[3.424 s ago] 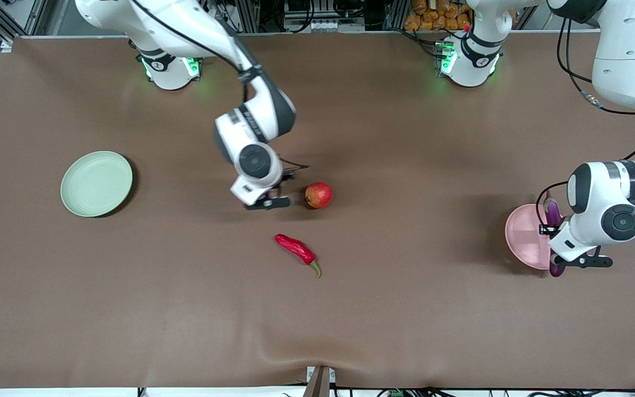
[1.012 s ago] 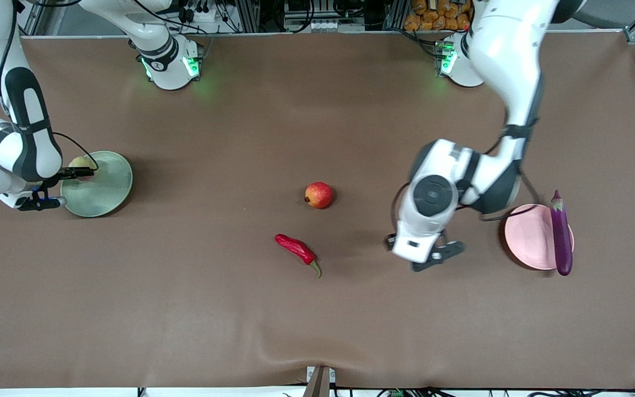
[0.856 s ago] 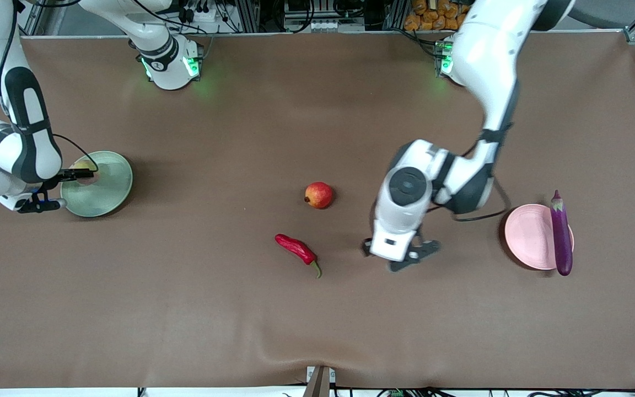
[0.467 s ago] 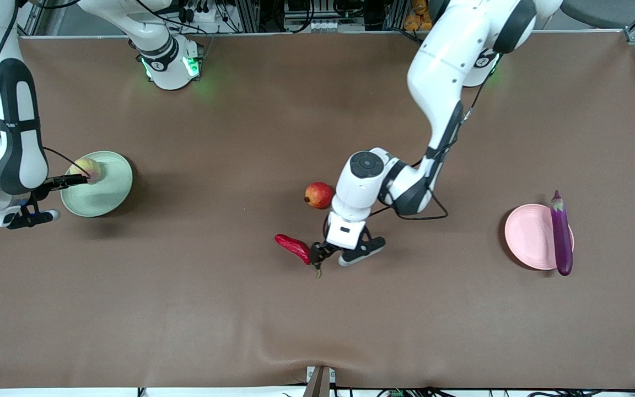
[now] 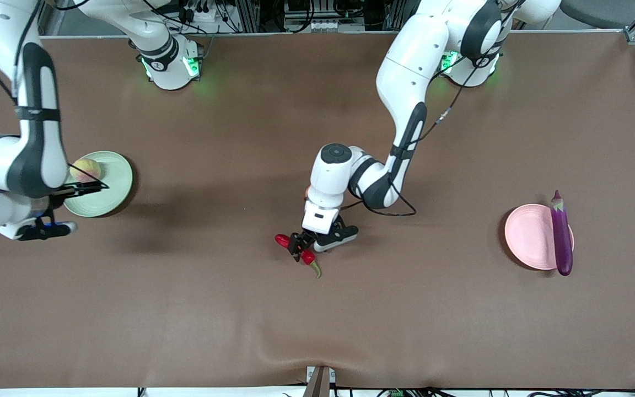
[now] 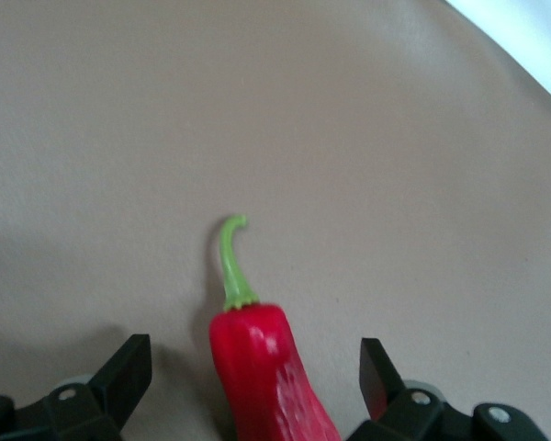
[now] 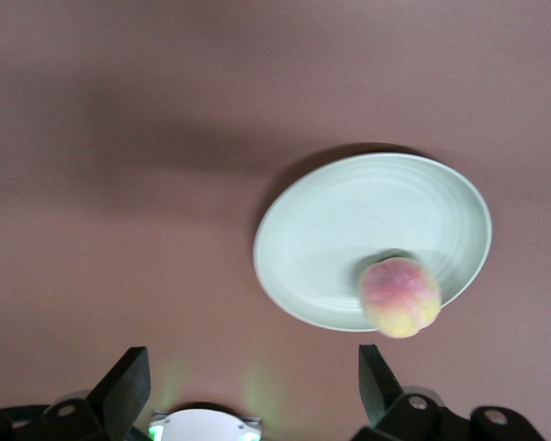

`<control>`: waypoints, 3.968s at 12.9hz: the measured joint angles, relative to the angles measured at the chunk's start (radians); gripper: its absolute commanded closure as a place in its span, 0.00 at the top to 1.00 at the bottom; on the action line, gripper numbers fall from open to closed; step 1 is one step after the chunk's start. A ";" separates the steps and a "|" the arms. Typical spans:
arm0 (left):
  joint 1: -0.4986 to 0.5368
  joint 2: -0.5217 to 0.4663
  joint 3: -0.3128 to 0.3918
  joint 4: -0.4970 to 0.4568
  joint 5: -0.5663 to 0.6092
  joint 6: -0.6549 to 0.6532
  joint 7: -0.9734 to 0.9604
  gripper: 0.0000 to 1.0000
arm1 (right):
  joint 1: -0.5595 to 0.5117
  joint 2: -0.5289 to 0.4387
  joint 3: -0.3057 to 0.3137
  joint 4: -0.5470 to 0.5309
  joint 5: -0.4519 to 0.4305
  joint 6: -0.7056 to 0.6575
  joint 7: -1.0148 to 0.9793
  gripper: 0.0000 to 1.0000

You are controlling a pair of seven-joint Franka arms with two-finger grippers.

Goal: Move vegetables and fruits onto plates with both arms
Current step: 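Grasp the chili with the left gripper while the right gripper withdraws, then carry the chili toward the pink plate while the right gripper reaches pomegranate, then lower the chili onto the pink plate while the right gripper grasps pomegranate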

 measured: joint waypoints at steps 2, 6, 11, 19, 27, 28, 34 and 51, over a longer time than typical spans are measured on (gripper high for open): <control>-0.003 0.013 0.005 0.002 0.000 0.013 -0.009 1.00 | 0.061 0.000 0.001 0.028 0.000 -0.024 0.087 1.00; -0.001 0.049 0.009 0.037 0.000 0.022 -0.024 1.00 | 0.133 0.000 0.002 0.057 0.017 -0.037 0.144 1.00; -0.005 0.059 0.013 0.043 0.000 0.021 -0.032 0.04 | 0.171 0.000 0.002 0.089 0.060 -0.051 0.229 1.00; -0.008 0.056 0.027 0.068 -0.002 0.022 -0.041 0.00 | 0.183 0.000 0.001 0.107 0.117 -0.078 0.273 1.00; 0.215 -0.115 0.034 0.072 -0.015 -0.120 -0.050 0.00 | 0.391 0.042 0.011 0.105 0.300 0.020 0.645 1.00; 0.257 -0.136 0.035 0.069 -0.015 -0.160 -0.042 0.00 | 0.432 0.063 0.012 0.104 0.323 0.063 0.701 1.00; 0.461 -0.240 0.020 -0.070 -0.016 -0.281 0.368 0.00 | 0.619 0.190 0.022 0.105 0.515 0.317 1.001 1.00; 0.838 -0.397 -0.099 -0.427 0.074 -0.458 1.471 0.00 | 0.730 0.329 0.119 0.121 0.530 0.663 1.467 1.00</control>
